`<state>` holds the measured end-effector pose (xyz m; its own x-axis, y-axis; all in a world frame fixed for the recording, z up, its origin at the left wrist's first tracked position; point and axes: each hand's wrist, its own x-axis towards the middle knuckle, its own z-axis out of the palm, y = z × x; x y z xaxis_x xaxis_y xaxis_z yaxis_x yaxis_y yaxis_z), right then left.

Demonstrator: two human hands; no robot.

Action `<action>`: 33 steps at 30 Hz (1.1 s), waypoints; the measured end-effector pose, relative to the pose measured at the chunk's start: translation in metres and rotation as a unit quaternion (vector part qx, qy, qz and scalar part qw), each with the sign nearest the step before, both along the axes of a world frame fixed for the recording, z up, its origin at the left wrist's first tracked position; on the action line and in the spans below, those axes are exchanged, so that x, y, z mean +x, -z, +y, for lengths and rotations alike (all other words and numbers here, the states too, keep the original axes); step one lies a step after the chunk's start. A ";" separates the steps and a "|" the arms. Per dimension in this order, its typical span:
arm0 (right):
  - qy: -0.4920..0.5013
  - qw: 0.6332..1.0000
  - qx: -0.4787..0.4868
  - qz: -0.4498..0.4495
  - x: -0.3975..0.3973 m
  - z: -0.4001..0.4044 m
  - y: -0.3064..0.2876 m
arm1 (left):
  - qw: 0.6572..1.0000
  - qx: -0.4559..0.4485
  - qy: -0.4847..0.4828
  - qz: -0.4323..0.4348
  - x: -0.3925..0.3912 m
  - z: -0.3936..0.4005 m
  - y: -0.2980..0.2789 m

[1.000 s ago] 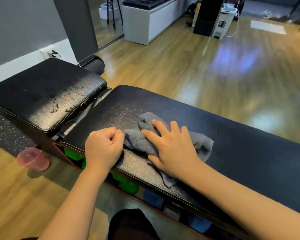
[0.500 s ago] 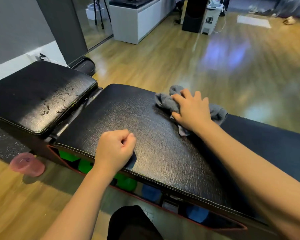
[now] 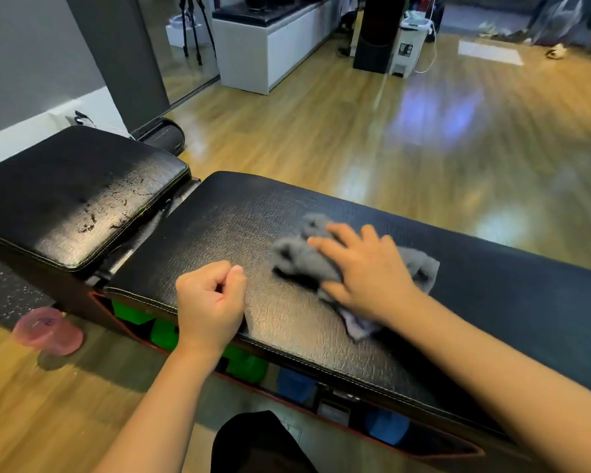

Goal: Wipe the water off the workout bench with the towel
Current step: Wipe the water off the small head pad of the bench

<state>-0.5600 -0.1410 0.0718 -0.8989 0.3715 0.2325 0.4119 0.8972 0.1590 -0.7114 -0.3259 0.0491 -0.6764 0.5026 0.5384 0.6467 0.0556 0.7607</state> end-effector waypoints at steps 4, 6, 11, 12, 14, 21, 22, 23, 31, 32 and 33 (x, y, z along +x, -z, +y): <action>0.146 0.989 -0.016 -0.005 -0.047 0.057 -0.004 | 0.998 0.003 0.019 -0.059 -0.007 -0.004 -0.002; 0.155 0.988 0.009 -0.005 -0.064 0.054 -0.004 | 0.996 0.021 0.014 -0.086 -0.009 -0.006 -0.006; -0.059 0.998 0.026 0.006 -0.054 -0.030 -0.002 | 0.990 0.085 -0.029 -0.109 -0.001 -0.009 -0.008; -0.106 0.994 0.025 0.013 -0.050 -0.053 -0.002 | 0.987 0.102 -0.052 -0.109 -0.004 -0.012 -0.008; -0.166 0.986 0.024 0.011 -0.043 -0.089 -0.001 | 0.978 0.139 -0.105 -0.113 -0.015 -0.020 -0.009; -0.125 0.992 -0.005 0.004 -0.108 -0.036 -0.002 | 0.965 0.143 -0.176 -0.132 -0.060 -0.030 -0.008; -0.092 0.996 0.000 0.006 -0.128 -0.021 -0.001 | 0.968 0.132 -0.175 -0.127 -0.060 -0.029 -0.006; -0.059 0.998 0.000 0.008 -0.147 -0.007 -0.001 | 0.971 0.117 -0.167 -0.122 -0.059 -0.027 -0.002; -0.042 0.999 0.024 -0.001 -0.185 -0.007 -0.006 | 0.971 0.087 -0.152 -0.161 -0.069 -0.027 0.000; -0.073 0.997 0.024 -0.001 -0.174 -0.022 -0.006 | 0.960 0.121 -0.155 -0.201 -0.072 -0.025 -0.001; -0.107 0.994 0.018 0.000 -0.161 -0.040 -0.006 | 0.937 0.174 -0.156 -0.261 -0.074 -0.024 -0.003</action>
<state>-0.7211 -0.1812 0.0780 -0.9566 0.1631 0.2415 0.2119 0.9581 0.1925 -0.7851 -0.3502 0.0525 -0.9779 0.0926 0.1877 0.1750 -0.1300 0.9759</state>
